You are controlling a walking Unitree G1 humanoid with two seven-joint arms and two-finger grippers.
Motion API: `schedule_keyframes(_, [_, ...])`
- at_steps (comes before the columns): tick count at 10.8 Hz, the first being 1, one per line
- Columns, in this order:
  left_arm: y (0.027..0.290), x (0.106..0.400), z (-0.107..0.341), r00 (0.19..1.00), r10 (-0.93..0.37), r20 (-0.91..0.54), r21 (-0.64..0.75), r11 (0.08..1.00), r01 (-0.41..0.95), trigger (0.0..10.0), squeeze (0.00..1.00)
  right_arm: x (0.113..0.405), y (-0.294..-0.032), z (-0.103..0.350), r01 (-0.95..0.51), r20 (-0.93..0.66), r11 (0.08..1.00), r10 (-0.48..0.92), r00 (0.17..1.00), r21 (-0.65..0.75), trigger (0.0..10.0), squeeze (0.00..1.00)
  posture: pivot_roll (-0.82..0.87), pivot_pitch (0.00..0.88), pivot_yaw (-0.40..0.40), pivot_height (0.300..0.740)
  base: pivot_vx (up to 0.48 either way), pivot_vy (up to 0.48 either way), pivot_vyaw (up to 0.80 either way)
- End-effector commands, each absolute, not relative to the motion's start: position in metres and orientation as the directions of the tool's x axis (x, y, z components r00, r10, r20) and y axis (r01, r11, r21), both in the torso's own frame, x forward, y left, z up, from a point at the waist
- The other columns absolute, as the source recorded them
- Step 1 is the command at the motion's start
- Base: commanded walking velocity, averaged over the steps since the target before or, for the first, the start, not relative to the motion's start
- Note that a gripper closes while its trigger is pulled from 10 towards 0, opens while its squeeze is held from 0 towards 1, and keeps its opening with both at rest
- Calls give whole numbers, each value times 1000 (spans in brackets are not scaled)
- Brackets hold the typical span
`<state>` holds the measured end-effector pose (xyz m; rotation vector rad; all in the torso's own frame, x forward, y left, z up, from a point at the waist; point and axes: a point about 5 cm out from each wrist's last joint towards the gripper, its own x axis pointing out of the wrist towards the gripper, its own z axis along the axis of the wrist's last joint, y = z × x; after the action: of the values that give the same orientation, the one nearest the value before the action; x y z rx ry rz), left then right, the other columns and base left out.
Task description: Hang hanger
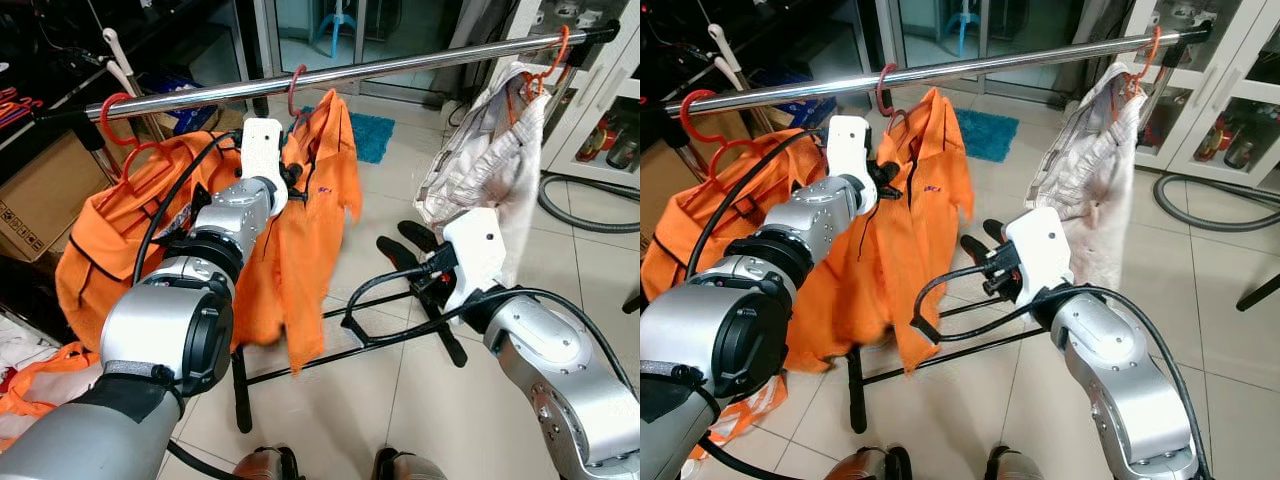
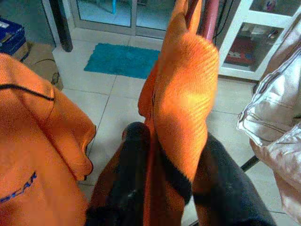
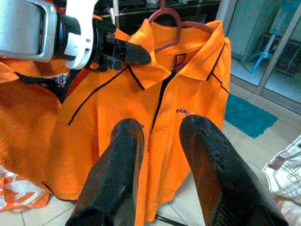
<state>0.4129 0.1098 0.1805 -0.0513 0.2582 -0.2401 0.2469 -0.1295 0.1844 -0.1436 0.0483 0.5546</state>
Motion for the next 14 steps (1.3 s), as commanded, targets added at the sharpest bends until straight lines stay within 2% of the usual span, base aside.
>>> schedule_keyframes(1, [110,415,188,945,-244,-216,-57,970,237,10000,1000,249,-130,188,-520,-59,846,517,854,-119,10000,0,-177,101,68,740,0,0,0])
schedule_keyframes(7, [121,405,185,969,-233,-85,30,971,237,10000,1000,263,-123,186,-505,11,860,507,862,-67,10000,0,-83,57,83,740,0,0,0])
schedule_keyframes(8, [128,399,192,977,-213,7,47,976,213,10000,216,264,-122,186,-503,16,862,505,863,-66,10000,0,-80,54,85,740,0,0,0])
schedule_keyframes(9, [132,389,204,971,-212,108,34,977,210,10000,0,265,-122,185,-498,17,865,500,866,-65,10000,0,-67,44,83,740,0,0,0])
schedule_keyframes(10, [140,370,222,942,-248,224,79,969,236,10000,0,267,-123,180,-486,12,873,487,873,-46,10000,0,-60,40,77,740,0,0,0])
schedule_keyframes(11, [153,354,233,937,-195,291,65,981,184,10000,0,267,-123,178,-477,18,878,478,878,-41,10000,0,-47,36,75,740,0,0,0])
schedule_keyframes(12, [161,330,243,920,-196,339,127,979,162,10000,0,265,-124,176,-454,30,891,454,890,-23,10000,0,-34,36,67,740,0,0,0])
schedule_keyframes(14, [161,302,231,936,-210,284,164,972,168,10000,0,262,-122,166,-434,11,901,434,901,9,10000,0,-3,36,50,740,0,0,0])
